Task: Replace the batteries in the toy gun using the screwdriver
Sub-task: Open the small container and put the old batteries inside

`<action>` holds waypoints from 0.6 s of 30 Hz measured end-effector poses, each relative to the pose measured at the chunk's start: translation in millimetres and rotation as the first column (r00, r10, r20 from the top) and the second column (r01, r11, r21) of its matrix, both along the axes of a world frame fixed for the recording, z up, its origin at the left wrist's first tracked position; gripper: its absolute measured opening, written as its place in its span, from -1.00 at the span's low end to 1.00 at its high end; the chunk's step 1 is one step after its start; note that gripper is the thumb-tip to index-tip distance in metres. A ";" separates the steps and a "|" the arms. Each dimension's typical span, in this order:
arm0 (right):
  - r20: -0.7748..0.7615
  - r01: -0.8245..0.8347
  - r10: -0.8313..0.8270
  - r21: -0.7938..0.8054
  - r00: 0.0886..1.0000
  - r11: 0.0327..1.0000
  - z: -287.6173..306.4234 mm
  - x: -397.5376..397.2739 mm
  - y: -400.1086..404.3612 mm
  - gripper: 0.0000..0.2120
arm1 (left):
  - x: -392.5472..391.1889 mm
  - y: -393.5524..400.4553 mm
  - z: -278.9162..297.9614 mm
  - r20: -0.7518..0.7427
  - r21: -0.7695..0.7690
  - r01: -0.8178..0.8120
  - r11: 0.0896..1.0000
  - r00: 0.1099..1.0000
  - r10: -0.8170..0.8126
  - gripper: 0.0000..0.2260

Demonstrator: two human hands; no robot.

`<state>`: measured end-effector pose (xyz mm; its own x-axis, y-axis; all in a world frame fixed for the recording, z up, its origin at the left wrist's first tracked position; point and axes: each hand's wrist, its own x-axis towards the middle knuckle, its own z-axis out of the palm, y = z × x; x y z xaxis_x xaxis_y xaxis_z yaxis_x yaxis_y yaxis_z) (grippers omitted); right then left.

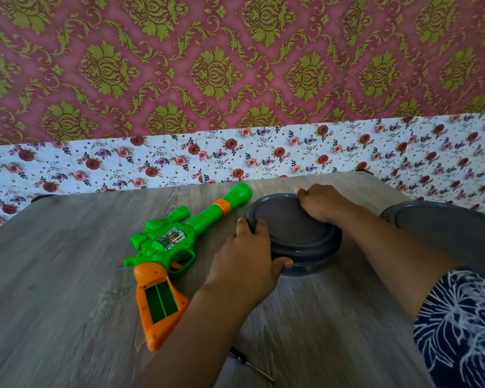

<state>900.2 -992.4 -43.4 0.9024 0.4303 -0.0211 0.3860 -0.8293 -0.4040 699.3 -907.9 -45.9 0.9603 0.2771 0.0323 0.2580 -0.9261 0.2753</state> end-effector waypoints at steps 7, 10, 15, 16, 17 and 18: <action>0.014 -0.024 0.026 -0.133 1.000 0.991 6.3 -3.6 -1.9 -0.45 | 0.3 1.2 0.2 0.006 0.001 0.012 1.000 1.000 -0.012 -0.27; 0.123 -0.086 0.112 -0.199 0.986 0.976 20.3 -8.1 3.0 -0.51 | -0.4 0.7 0.9 0.003 0.003 0.016 1.000 1.000 -0.016 -0.27; 0.053 -0.290 0.305 -0.191 0.951 0.938 17.1 -36.7 35.5 -0.52 | 0.0 0.8 -0.7 0.014 0.023 0.012 1.000 1.000 -0.012 -0.28; 0.063 -0.282 0.303 -0.224 0.951 0.933 13.2 -40.6 39.5 -0.51 | 0.7 1.1 -1.2 0.014 0.025 0.010 1.000 1.000 -0.011 -0.27; 0.079 -0.270 0.296 -0.243 0.952 0.932 10.8 -42.6 41.3 -0.51 | 1.2 1.0 -1.4 0.014 0.028 0.010 1.000 1.000 -0.010 -0.27; 0.090 -0.260 0.289 -0.245 0.953 0.934 9.5 -42.7 41.4 -0.51 | 1.3 0.8 -1.5 0.015 0.030 0.011 0.999 1.000 -0.011 -0.26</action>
<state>857.5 -951.0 -33.9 0.7512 0.6586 -0.0447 0.6465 -0.7477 -0.1516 700.6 -907.1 -47.4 0.9626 0.2652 0.0548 0.2438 -0.9368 0.2508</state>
